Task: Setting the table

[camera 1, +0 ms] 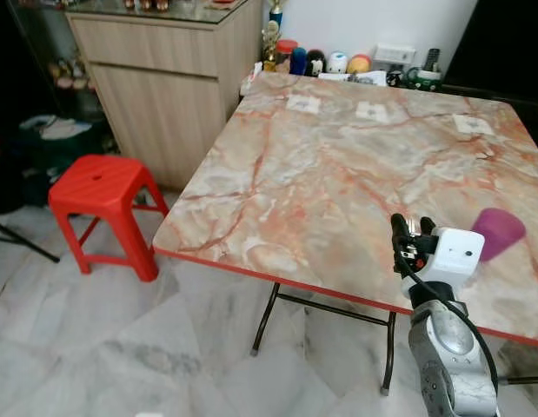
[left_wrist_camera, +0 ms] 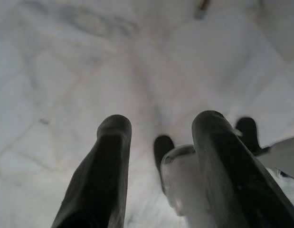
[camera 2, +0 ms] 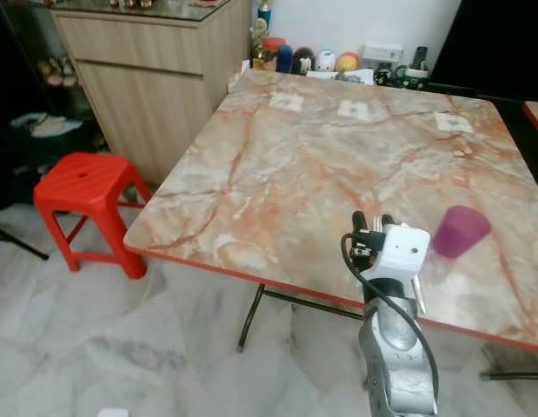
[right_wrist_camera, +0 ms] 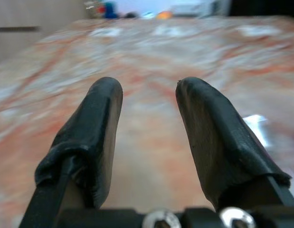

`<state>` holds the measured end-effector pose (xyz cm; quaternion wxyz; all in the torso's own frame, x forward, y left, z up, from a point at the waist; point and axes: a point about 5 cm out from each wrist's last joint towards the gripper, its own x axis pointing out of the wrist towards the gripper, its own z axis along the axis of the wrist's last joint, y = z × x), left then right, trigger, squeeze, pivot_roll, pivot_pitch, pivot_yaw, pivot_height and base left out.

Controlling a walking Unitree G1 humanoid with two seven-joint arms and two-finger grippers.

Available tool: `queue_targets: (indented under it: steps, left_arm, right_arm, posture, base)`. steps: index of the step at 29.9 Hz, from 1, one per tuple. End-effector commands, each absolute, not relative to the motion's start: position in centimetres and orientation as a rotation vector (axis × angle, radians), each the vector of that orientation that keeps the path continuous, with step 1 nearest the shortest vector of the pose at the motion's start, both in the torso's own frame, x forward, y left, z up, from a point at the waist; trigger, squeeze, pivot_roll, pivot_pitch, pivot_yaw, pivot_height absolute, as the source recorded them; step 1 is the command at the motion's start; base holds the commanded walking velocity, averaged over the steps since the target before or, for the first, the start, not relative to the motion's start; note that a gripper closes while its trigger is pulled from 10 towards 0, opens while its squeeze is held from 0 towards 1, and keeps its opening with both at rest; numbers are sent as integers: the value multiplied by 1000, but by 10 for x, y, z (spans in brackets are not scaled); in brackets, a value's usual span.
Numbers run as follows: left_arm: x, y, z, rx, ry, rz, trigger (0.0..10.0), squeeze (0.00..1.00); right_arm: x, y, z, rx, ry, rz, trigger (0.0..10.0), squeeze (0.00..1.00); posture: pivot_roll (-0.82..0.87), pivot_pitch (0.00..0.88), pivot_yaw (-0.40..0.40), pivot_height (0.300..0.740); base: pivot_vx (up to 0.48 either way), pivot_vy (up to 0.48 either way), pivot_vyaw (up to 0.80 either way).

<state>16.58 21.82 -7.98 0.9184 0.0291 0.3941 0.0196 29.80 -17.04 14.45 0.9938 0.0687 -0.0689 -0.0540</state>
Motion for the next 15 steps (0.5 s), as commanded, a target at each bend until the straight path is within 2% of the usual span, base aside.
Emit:
queue_targets:
  steps: [1, 9, 15]
  left_arm:
    - [145, 220, -89, 56, 888, 47, 10000, 0]
    - [146, 219, -89, 58, 885, 43, 10000, 0]
    - [149, 216, -88, 60, 878, 37, 10000, 0]
  right_arm:
    - [297, -170, 144, 128, -130, -106, 10000, 0]
    - [297, -174, 142, 133, -120, -133, 10000, 0]
    - [292, -194, 121, 112, 9, -286, 10000, 0]
  posture:
    - [-27, 127, -29, 740]
    - [-27, 126, -29, 740]
    - [-29, 128, -29, 740]
  base:
    - [0, 0, 0]
    - [0, 0, 0]
    - [0, 0, 0]
